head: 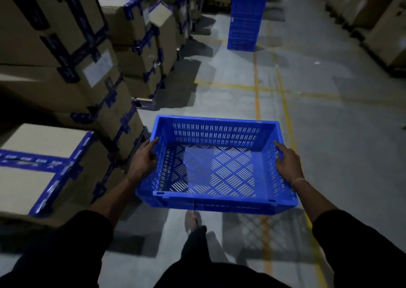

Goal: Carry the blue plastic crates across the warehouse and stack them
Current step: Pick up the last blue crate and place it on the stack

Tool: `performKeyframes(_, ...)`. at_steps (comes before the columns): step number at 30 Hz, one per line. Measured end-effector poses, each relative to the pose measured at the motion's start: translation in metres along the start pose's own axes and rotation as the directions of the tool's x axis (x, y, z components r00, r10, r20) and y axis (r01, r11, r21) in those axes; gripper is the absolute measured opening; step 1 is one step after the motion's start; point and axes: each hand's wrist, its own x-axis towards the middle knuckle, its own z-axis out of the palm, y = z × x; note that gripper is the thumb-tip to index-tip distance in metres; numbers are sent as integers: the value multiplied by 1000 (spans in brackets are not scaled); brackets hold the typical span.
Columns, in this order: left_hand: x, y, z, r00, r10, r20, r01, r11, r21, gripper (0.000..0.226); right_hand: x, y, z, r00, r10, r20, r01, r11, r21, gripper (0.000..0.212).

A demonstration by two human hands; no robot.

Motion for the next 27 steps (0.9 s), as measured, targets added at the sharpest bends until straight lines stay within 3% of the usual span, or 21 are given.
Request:
performKeyframes(9,252,-5,16,982,146,120,-132,984,-119,77,189,-33,10,999,45,-28,-45,999,2,59)
performKeyframes(16,416,21,17,983,162,87,-161,987,-16,72,322,-59,12,995,67,-72,-68,998,-1,56)
performKeyframes(27,670,64,73,988,153,29,-152,988,-7,67,599,-56,11,994,24,-104,-38,990,-135,57)
